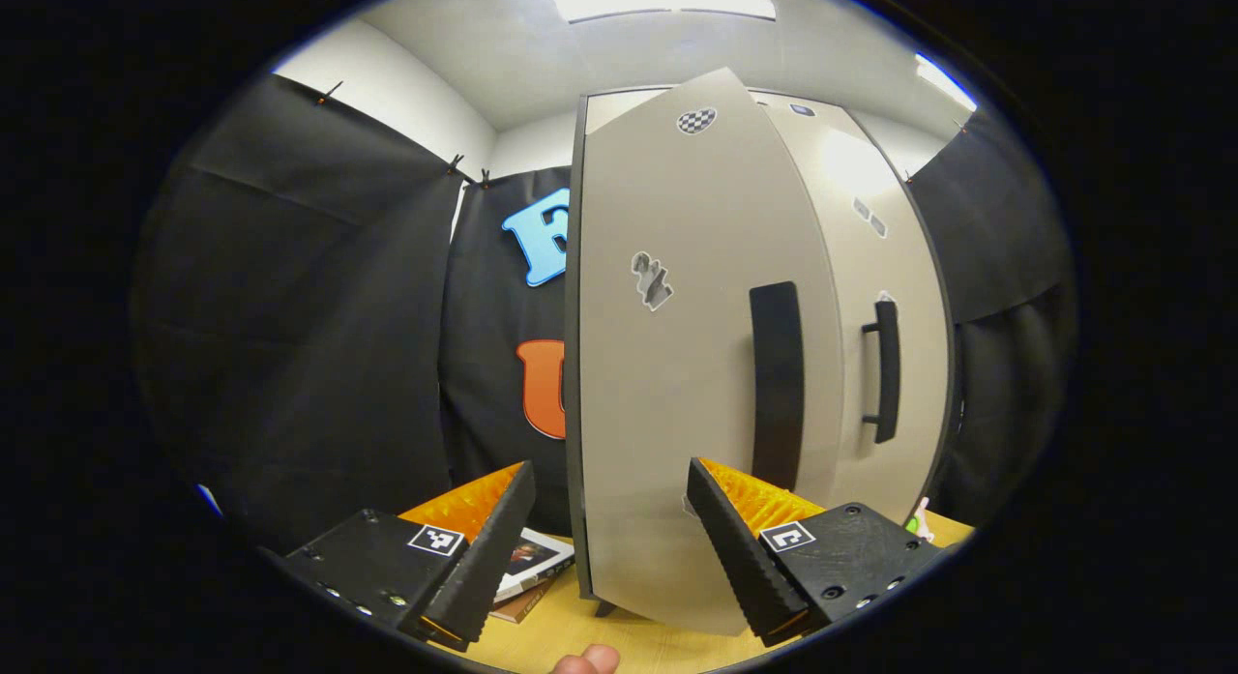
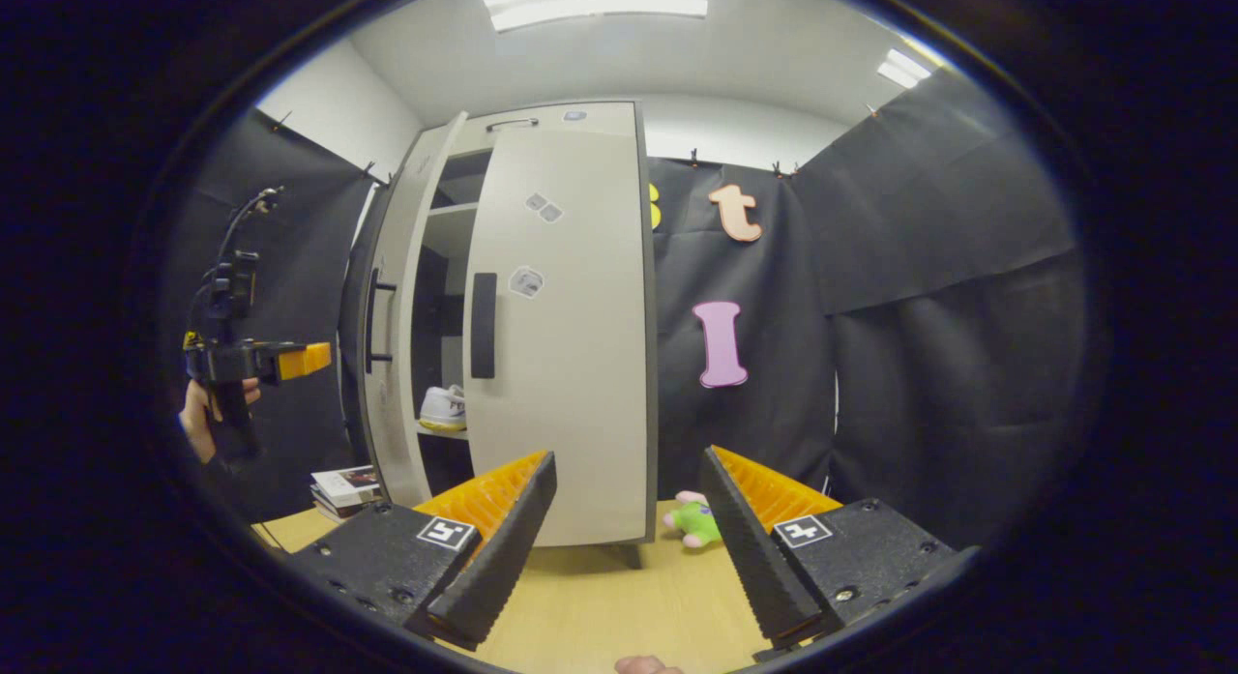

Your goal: Grab one shoe with the right hand and put it into the shoe cabinet, grab the other shoe with the left hand and put it into the shoe cabinet; then close the right door with the right hand and the left door with the left hand.

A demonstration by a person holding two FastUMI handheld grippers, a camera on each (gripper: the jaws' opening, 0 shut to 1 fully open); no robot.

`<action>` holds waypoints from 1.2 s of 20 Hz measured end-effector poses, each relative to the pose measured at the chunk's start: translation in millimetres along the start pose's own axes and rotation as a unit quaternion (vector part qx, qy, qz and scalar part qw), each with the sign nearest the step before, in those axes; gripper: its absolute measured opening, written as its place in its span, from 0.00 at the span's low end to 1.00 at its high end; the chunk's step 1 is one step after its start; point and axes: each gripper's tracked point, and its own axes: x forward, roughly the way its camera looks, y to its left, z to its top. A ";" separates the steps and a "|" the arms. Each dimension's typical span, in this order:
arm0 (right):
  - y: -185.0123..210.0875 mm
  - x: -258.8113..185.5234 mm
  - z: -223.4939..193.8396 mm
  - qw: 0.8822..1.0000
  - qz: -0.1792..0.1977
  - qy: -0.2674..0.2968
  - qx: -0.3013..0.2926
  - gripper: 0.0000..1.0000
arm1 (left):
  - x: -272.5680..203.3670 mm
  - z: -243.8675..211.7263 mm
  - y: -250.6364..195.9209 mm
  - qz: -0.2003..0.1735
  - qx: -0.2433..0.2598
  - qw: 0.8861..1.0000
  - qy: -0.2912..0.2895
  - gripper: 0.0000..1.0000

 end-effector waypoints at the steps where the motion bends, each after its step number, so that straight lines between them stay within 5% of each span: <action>1: 2.8 0.2 -0.2 1.000 0.003 0.001 0.001 0.97 | -13.4 -2.2 -4.6 -0.009 -0.002 1.000 0.001 0.95; 10: 48.6 -6.8 -8.3 0.999 0.051 0.013 0.015 0.97 | -89.6 -49.9 -60.9 -0.070 -0.058 0.994 0.054 1.00; 24: 59.0 -32.7 -19.8 0.998 0.055 0.002 0.006 0.97 | -123.7 -56.5 -92.0 -0.093 -0.028 0.995 0.027 0.94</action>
